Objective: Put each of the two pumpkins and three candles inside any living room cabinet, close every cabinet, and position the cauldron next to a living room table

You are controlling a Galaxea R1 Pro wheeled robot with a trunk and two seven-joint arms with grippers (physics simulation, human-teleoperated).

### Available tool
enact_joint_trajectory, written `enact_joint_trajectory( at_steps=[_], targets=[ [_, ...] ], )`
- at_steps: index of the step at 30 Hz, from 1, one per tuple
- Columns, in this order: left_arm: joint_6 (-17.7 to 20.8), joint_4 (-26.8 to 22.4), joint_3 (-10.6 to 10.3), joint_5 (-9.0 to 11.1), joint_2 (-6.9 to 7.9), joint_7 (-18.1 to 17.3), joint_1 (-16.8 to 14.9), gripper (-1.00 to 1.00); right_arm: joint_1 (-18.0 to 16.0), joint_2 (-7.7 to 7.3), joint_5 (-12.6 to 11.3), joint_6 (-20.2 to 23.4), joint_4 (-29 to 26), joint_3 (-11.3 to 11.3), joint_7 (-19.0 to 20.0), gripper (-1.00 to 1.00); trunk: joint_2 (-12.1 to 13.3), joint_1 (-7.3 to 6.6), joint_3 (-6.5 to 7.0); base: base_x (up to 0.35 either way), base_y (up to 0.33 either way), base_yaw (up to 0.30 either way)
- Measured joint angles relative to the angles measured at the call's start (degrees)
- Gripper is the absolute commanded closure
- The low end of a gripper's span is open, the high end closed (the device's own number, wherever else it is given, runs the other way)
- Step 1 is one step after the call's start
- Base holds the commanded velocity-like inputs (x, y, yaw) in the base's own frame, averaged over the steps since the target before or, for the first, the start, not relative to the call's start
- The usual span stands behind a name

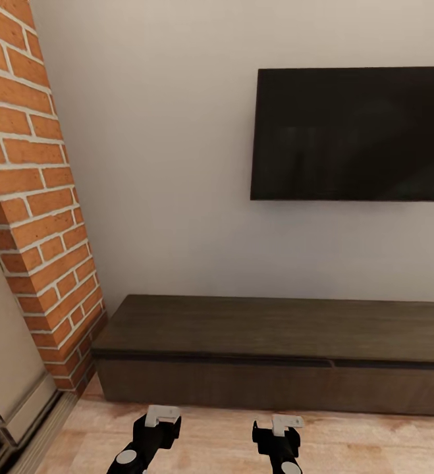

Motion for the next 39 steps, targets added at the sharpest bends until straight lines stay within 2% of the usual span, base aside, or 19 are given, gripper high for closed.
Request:
enact_joint_trajectory(
  at_steps=[5, 6, 10, 14, 18, 21, 22, 29, 35, 39],
  targets=[
    [4.1, -2.3, 0.0, 0.0, 0.02, 0.0, 0.0, -1.00, 0.0, 0.04, 0.0, 0.0, -0.1, 0.1, 0.0, -1.00, 2.0, -1.10, 0.90, 0.000, 0.000, 0.000],
    [8.2, -5.1, 0.1, 0.0, 0.08, 0.0, 0.0, -1.00, 0.0, 0.04, 0.0, 0.0, -0.1, 0.1, 0.0, -1.00, 2.4, -1.32, 1.08, 0.000, 0.000, 0.000],
    [12.1, -6.6, 0.2, 0.1, 0.07, 0.0, 0.0, -1.00, 0.0, 0.04, -0.1, 0.3, -0.1, 0.0, -0.1, -1.00, 4.0, -2.20, 1.80, 0.000, 0.000, 0.000],
    [14.8, -7.0, 0.2, 0.1, 0.04, 0.0, 0.0, -1.00, 0.0, 0.10, -0.3, 0.5, -0.1, -0.5, -0.2, -1.00, 5.6, -3.08, 2.51, 0.000, 0.000, 0.000],
    [17.5, -7.2, 0.2, 0.1, 0.04, 0.0, 0.0, -1.00, 0.0, 0.10, -0.9, 1.6, -0.1, -3.1, -0.3, -1.00, 7.2, -3.95, 3.23, 0.000, 0.000, 0.000],
    [18.8, -7.2, 0.2, 0.1, 0.04, 0.0, 0.0, -1.00, 0.0, 0.05, -1.2, 4.5, -0.1, -4.7, -0.2, -1.00, 8.4, -4.61, 3.77, 0.000, 0.000, 0.000],
    [20.4, -7.2, 0.3, 0.1, 0.04, 0.0, 0.0, -1.00, 0.0, 0.02, -1.2, 7.8, -0.1, -5.5, -0.1, -1.00, 8.8, -4.83, 3.95, 0.000, 0.000, 0.000],
    [23.9, -7.2, 0.4, 0.1, 0.23, 0.0, 0.0, -1.00, 0.0, 0.04, -1.2, 9.3, -0.2, -5.7, -0.1, -1.00, 11.6, -6.37, 5.21, 0.000, 0.000, 0.000],
    [25.6, -7.2, 0.4, 0.1, 0.15, 0.0, 0.0, -1.00, 0.0, -0.01, -1.2, 9.5, -0.2, -5.8, 0.1, -1.00, 11.6, -6.38, 5.21, 0.000, 0.000, 0.000],
    [28.7, -7.3, 0.4, 0.6, 0.07, 0.0, -0.1, -1.00, 0.0, -0.03, -1.2, 9.7, -0.1, -5.8, 0.2, -1.00, 12.4, -6.81, 5.57, 0.000, 0.000, 0.000]
  ],
)
